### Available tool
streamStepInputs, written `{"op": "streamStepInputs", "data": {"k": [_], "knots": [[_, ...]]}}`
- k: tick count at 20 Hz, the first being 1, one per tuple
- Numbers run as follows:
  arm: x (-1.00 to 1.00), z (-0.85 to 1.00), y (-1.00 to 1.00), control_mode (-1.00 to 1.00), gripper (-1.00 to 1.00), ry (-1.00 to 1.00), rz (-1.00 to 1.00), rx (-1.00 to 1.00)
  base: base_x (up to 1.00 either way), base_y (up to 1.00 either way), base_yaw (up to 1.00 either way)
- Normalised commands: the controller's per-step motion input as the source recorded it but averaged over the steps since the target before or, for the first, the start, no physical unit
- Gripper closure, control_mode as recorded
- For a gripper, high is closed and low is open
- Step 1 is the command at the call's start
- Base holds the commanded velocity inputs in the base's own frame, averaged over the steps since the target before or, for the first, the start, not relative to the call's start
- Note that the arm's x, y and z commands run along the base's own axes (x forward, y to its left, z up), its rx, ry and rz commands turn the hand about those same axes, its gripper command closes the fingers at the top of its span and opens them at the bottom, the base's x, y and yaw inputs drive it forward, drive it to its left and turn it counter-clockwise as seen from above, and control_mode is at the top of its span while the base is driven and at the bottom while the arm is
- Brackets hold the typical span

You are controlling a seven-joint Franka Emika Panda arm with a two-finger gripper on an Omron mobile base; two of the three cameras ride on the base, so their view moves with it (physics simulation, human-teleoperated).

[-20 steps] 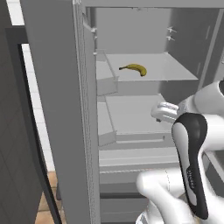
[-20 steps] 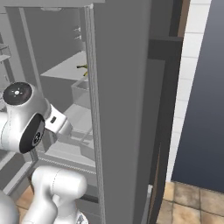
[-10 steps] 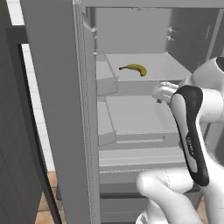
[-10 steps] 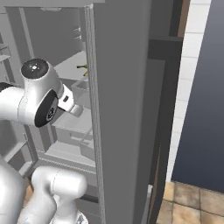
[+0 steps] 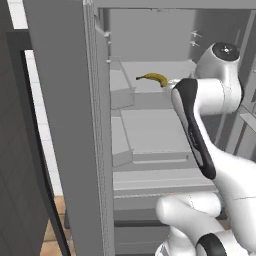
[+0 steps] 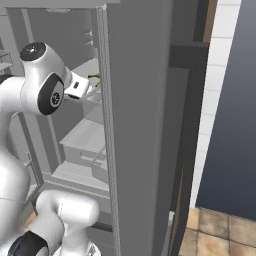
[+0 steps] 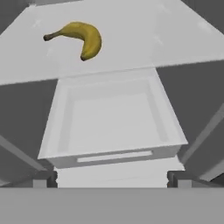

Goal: Pick the banana and tangerine from the fridge and place them inside the tupperware on the counter.

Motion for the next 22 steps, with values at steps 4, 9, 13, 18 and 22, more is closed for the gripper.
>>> {"op": "streamStepInputs", "data": {"k": [4, 9, 13, 18, 22], "knots": [[0.59, 0.09, 0.0, -1.0, -1.0, 0.0, 0.0, -0.36, 0.0, 0.0, 0.0], [0.48, 0.03, 0.0, -1.0, -1.0, 0.0, 0.0, -0.31, 0.0, 0.0, 0.0], [0.47, 0.01, -0.05, -1.0, -1.0, 0.0, 0.0, -0.05, 0.0, 0.0, 0.0], [0.53, 0.0, -0.15, -1.0, -1.0, 0.0, 0.0, 0.0, 0.0, 0.0, 0.0], [0.5, 0.0, -0.08, -1.0, -1.0, 0.0, 0.0, 0.01, 0.0, 0.0, 0.0]]}}
